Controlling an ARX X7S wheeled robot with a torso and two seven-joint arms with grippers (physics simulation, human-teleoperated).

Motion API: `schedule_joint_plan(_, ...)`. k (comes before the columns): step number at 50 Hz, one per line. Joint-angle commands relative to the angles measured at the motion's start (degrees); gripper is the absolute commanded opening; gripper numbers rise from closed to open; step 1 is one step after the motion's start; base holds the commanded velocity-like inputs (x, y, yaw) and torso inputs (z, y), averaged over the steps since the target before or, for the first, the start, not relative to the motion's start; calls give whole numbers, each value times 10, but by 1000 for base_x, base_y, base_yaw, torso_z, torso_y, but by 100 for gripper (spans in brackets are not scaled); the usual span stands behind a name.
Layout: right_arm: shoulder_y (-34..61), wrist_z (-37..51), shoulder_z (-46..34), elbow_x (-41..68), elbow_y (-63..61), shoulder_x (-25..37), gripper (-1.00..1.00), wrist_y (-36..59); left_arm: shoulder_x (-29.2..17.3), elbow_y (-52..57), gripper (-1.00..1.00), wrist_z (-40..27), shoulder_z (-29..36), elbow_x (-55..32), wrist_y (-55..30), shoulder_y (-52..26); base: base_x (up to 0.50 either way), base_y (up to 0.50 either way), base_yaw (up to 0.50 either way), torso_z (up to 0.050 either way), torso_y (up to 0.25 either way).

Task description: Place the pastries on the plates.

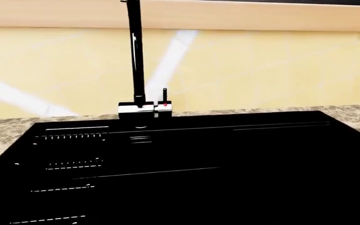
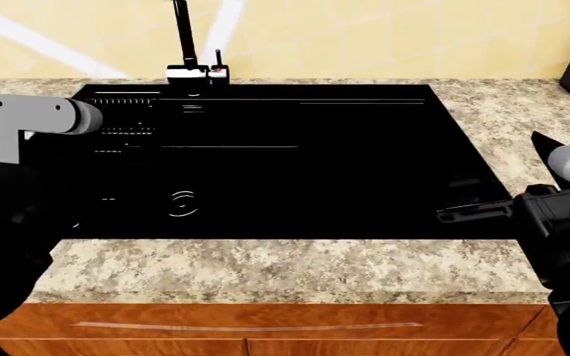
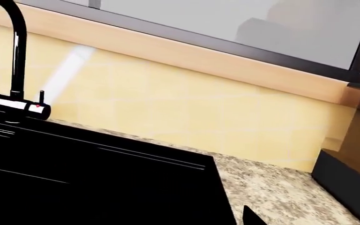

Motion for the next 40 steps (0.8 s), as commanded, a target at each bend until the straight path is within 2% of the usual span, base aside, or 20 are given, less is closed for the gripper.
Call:
schedule_joint_plan(1, -7, -1, -2, -11, 3, -2, 100, -6, 1, -3, 100, 2, -2, 5, 6, 2, -1, 500, 0, 0, 0)
schedule_joint_plan(40, -2, 6, -8, -3, 7, 2, 100, -11, -10, 1, 100, 9, -9, 6, 11, 9, -1, 500, 0, 0, 0)
